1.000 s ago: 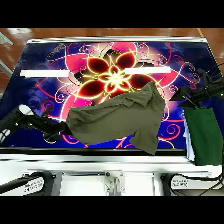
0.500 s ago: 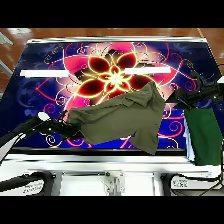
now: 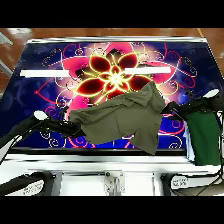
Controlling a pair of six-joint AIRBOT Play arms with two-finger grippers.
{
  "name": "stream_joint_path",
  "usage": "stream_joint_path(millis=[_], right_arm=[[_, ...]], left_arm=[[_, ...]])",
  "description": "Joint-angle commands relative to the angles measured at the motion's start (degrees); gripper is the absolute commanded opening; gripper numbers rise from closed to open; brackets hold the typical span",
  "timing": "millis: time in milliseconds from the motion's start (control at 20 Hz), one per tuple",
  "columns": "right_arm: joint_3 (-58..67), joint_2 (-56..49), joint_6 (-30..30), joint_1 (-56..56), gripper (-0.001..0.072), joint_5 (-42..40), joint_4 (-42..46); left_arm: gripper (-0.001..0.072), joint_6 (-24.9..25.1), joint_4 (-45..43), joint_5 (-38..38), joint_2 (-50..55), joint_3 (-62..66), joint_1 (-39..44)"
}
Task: Fold the shirts.
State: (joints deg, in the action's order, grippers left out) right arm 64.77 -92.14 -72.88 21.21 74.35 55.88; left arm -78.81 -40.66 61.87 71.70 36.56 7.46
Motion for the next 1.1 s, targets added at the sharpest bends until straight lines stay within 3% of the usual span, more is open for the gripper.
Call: stream_joint_path(millis=[0,200,250,350,400,500,600,650,750,850,1050], right_arm=[[-1.53,-3.61,-0.28,-0.37,0.0693,-3.34,-3.26],[-1.57,-6.56,0.61,-4.17,0.0692,-0.7,-1.92],[-1.57,-6.86,0.68,-5.73,0.0652,-0.87,-1.22],[-1.55,-6.56,0.48,-8.04,0.0148,-1.88,0.59],[-1.55,-5.9,-0.22,-8.28,0.0058,-1.53,0.04],[-0.9,-2.29,1.84,-7.69,0.0059,1.05,-2.23],[2.89,4.68,8.26,-6.16,0.0059,6.8,-5.62],[5.66,8.81,12.2,-5.44,0.0059,10.51,-8.35],[13.35,18.91,14.03,-4.33,0.0059,13.92,-11.08],[21.59,30.62,13.55,-3.76,0.0059,9.49,-10.91],[27.08,51.54,10.64,-3.8,0.0058,-10.01,-10.34]], left_arm=[[0.0039,0.39,-0.28,0.52,-3.96,0.15,0.04],[0.0039,0.39,-0.92,0.22,-4.7,0.15,0.04],[0.0039,0.39,-0.92,0.07,-4.7,0.15,0.04],[0.0038,0.9,-1.55,0.11,-4.76,0.44,0.02],[0.0037,0.76,-4.04,0.2,-5.05,1.4,0.02],[0.0036,-2.56,-13.35,0.81,-6.99,5.84,0.0],[0.0036,-8.17,-25.4,2.45,-11.13,13.99,0.0],[0.0037,-8.48,-29.7,3.45,-13.94,19.56,-0.02],[0.0037,-8.5,-34.23,4.92,-19.15,31.61,-0.07],[0.0037,-9.05,-34.62,4.81,-24.3,44.52,-0.07],[0.0037,-14.05,-34.34,4.85,-31.52,61.29,-0.07]])
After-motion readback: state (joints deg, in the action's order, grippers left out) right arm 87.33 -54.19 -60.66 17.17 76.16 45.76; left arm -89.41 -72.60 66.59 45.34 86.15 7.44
